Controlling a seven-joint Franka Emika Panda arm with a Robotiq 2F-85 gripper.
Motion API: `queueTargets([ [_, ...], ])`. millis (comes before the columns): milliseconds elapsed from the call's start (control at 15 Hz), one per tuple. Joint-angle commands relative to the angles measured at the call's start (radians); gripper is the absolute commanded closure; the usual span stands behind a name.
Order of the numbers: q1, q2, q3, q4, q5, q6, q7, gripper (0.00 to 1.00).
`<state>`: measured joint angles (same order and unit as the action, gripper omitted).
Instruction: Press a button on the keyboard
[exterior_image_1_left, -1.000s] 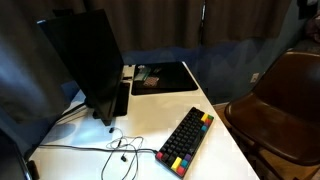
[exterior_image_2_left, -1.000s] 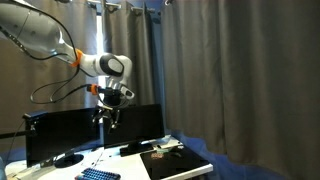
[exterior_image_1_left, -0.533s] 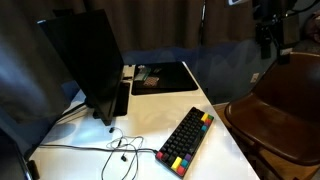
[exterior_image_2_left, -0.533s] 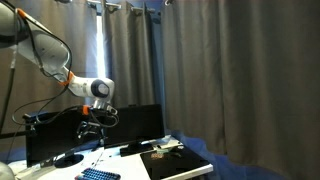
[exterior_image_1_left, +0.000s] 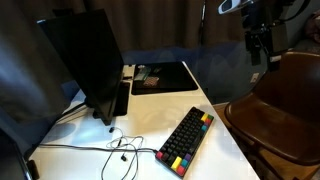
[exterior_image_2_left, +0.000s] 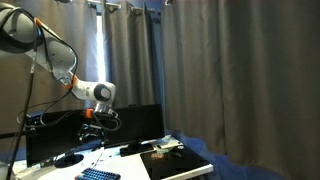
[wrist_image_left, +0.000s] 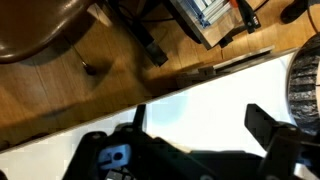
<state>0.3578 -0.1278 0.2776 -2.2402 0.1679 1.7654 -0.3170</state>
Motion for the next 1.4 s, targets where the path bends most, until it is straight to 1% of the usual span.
queueTargets([
  [0, -0.009, 0.001, 0.009, 0.003, 0.001, -0.003, -0.001, 0.00],
  [67, -0.002, 0.021, 0.016, 0.012, 0.007, 0.020, -0.001, 0.00],
  [200, 0.010, 0.076, 0.034, 0.030, 0.030, 0.101, -0.003, 0.00],
  [267, 0.014, 0.107, 0.046, 0.037, 0.032, 0.160, 0.016, 0.00],
  [333, 0.016, 0.133, 0.058, 0.035, 0.029, 0.243, 0.040, 0.00],
  [600, 0.024, 0.261, 0.089, 0.054, -0.009, 0.475, 0.095, 0.00],
  [800, 0.028, 0.352, 0.096, 0.079, -0.042, 0.594, 0.143, 0.00],
  [867, 0.030, 0.382, 0.094, 0.091, -0.051, 0.624, 0.158, 0.25],
  [933, 0.035, 0.409, 0.088, 0.103, -0.076, 0.651, 0.182, 0.28],
  [1000, 0.036, 0.435, 0.088, 0.119, -0.081, 0.664, 0.194, 0.34],
  [1267, 0.056, 0.529, 0.073, 0.177, -0.135, 0.703, 0.271, 0.64],
  [1333, 0.062, 0.548, 0.068, 0.191, -0.147, 0.708, 0.288, 0.70],
])
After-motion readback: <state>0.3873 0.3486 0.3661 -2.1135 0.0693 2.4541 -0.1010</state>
